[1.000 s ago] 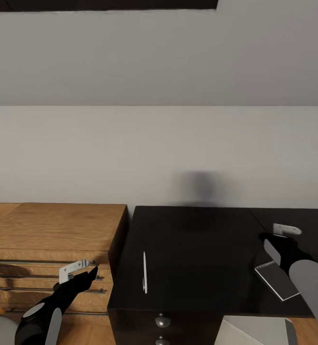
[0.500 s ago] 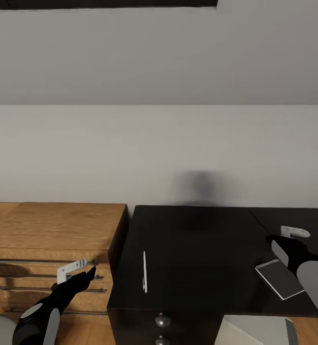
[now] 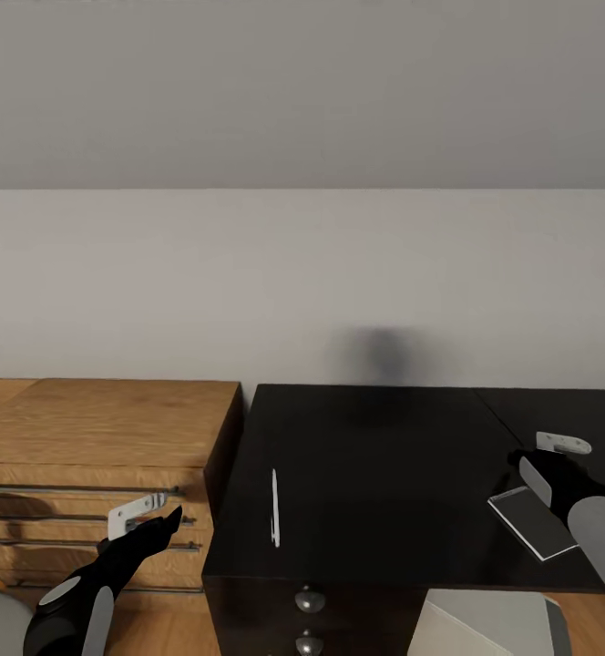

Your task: In the bedroom, organize the workspace by keeping the computer under the desk, ensuring the monitor is on the desk, placing the keyboard on the desk next to the monitor, placing the mouse on the desk next to the keyboard, moving the folder from the swivel chair onto the desk next to the mouse, stacking the notebook on top of the folder with the pen on top of the notebook, and positioning the swivel chair next to the desk.

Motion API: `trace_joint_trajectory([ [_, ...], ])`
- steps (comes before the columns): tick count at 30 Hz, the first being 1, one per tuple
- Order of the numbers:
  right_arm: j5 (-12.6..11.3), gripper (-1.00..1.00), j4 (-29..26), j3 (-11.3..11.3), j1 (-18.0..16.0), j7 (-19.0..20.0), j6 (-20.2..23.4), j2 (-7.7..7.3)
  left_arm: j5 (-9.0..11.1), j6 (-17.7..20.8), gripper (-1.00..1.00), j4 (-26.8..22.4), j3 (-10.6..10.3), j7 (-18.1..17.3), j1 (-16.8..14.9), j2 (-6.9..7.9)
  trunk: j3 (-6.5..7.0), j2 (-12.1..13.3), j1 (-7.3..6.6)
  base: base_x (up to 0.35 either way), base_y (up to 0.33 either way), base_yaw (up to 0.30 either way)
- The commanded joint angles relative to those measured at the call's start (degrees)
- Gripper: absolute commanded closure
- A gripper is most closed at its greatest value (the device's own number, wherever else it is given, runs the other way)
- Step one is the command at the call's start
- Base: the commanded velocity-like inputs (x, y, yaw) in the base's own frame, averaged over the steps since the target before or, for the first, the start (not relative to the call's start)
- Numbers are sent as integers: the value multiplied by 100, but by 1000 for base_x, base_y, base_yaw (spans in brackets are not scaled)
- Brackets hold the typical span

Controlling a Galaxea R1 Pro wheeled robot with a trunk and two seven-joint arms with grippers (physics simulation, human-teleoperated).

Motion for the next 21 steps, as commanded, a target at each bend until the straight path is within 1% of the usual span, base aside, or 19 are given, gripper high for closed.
trace_joint_trajectory([
  [1,-52,-100,-12,48,-2,-32,47,-22,32,36,-100,-6,16,-24,-5,-6,-25,-45,22,0,0,0],
  [6,-67,-100,-8,29,-2,-4,149,-134,32,36,-100,-7,16,-24,-6,-6,-114,-245,132,0,0,0],
  [9,-75,-100,-8,-7,-2,87,217,-186,32,36,-100,-7,17,-24,-6,-6,-168,-366,198,0,0,0],
  [14,-82,-100,-8,-36,-2,275,252,-213,32,36,-100,-7,17,-24,-6,-6,-258,-566,308,0,0,0],
  [19,-84,-100,-8,-49,-2,356,262,-220,32,36,-100,-7,17,-24,-6,-6,-348,-767,418,0,0,0],
  [21,-84,-100,-8,-52,-2,373,264,-222,32,36,-100,-7,17,-24,-6,-11,-348,-767,418,0,0,0],
])
